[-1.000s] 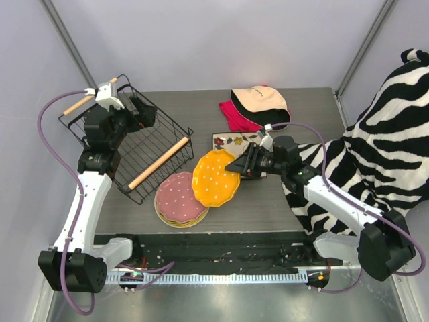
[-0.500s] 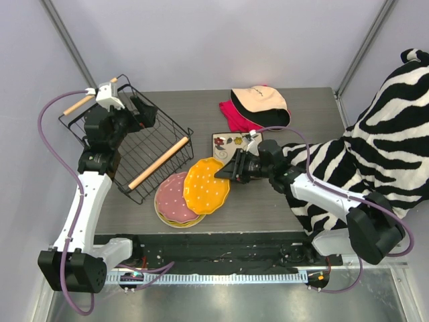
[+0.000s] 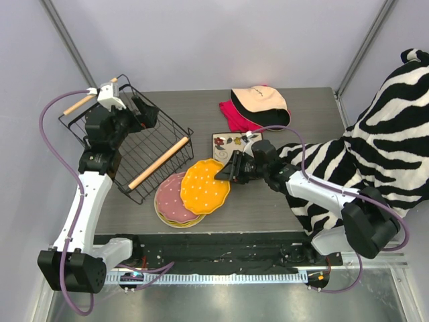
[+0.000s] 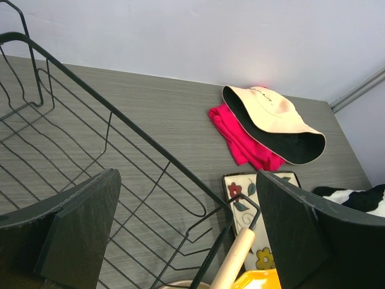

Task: Unload the plates from the dish rack
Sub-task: Place the plate at the center of the board.

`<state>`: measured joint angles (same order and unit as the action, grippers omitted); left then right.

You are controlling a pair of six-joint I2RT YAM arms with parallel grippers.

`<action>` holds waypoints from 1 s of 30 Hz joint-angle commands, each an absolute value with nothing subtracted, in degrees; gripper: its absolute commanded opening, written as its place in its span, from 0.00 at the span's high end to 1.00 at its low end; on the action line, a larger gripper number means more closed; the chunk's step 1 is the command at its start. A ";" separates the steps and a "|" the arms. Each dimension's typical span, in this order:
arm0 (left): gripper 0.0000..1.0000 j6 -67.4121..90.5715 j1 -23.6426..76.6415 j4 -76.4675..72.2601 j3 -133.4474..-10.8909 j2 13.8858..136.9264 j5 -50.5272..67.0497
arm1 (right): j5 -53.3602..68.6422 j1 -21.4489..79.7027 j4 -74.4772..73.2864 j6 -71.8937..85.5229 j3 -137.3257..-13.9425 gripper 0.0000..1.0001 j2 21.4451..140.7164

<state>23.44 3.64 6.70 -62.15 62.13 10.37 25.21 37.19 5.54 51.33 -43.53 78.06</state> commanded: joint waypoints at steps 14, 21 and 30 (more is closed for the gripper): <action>0.00 22.85 4.48 5.01 -64.07 62.23 11.78 | 19.60 38.67 3.43 44.39 -47.02 0.63 82.88; 0.00 22.76 4.83 5.01 -64.07 62.31 11.78 | 18.20 40.51 3.95 44.03 -48.69 0.53 85.69; 0.00 22.68 4.92 5.01 -64.07 62.49 11.87 | 16.70 44.12 4.04 44.38 -53.26 0.50 89.29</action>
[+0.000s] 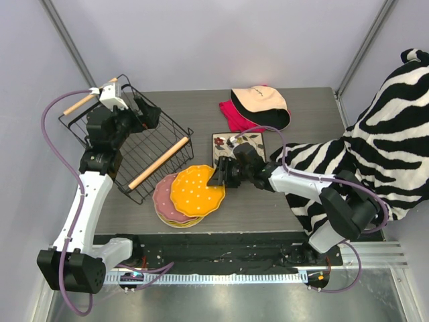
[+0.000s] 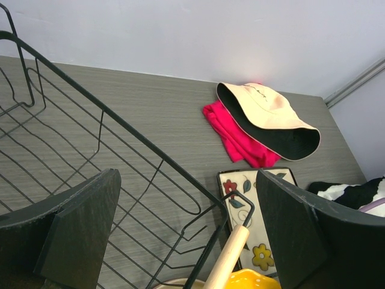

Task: Unload the plates from the dish rack
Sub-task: Place the plate at the center of the board.

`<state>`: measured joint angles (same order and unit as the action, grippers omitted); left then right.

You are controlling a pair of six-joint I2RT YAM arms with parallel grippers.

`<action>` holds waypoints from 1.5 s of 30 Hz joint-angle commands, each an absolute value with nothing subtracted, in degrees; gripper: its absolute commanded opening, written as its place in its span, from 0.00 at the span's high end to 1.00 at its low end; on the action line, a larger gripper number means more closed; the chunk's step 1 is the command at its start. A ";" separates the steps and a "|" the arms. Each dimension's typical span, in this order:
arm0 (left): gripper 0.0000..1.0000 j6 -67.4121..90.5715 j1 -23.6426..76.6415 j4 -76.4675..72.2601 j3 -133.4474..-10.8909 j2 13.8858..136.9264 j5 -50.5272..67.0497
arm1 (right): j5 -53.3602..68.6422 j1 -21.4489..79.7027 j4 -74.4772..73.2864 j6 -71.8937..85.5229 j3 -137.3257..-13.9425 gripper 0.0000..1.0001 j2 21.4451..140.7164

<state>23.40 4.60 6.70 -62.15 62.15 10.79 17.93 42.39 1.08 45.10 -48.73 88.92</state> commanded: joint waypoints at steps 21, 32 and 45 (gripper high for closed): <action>0.00 22.59 5.36 5.10 -64.16 62.49 12.04 | 7.48 49.57 -5.18 40.35 -60.73 0.45 91.06; 0.00 22.50 5.63 5.10 -64.07 62.67 12.13 | 6.42 49.92 -7.21 39.90 -60.12 0.61 89.91; 0.00 22.41 5.89 5.19 -64.16 62.58 12.04 | 7.03 51.59 -7.21 40.08 -62.84 0.67 92.99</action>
